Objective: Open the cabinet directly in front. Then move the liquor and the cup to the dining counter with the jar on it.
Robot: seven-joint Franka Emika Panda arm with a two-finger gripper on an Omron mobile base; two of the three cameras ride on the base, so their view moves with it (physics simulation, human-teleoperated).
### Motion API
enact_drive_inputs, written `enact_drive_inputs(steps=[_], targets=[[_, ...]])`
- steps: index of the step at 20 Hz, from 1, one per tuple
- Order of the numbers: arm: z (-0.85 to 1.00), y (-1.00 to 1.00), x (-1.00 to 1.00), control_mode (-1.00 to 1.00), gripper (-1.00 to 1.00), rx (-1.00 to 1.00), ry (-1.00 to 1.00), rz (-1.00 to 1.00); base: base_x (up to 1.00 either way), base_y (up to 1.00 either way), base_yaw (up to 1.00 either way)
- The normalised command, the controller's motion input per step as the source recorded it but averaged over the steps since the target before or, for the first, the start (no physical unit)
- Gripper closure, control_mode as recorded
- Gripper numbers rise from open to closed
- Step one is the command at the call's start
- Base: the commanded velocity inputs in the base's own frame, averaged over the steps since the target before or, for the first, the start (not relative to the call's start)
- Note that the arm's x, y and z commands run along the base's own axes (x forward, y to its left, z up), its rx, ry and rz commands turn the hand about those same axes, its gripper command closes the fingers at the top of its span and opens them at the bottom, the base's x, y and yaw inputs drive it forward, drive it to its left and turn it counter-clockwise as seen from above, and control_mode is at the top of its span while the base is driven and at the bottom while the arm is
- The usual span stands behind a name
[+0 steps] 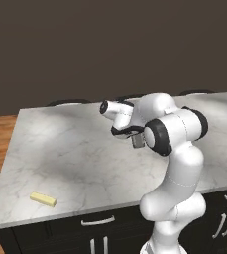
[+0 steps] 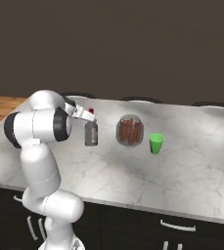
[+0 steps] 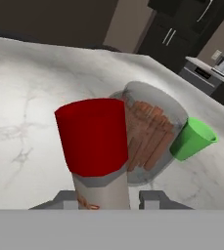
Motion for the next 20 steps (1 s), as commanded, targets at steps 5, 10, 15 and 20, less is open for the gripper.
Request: enact_drive_inputs(steps=[5, 10, 15, 20], targets=[[-0.29, -0.11, 0.00, -1.00, 1.00, 0.00, 0.03, 0.00, 0.00, 0.00, 0.00], [-0.21, -0.32, 0.00, -1.00, 1.00, 0.00, -0.16, 0.00, 0.00, 0.00, 0.00], [-0.18, -0.25, 0.00, -1.00, 1.00, 0.00, -0.31, 0.01, 0.00, 0.00, 0.00], [-0.21, -0.03, 0.00, -1.00, 1.00, 0.01, -0.13, 0.01, 0.00, 0.00, 0.00]])
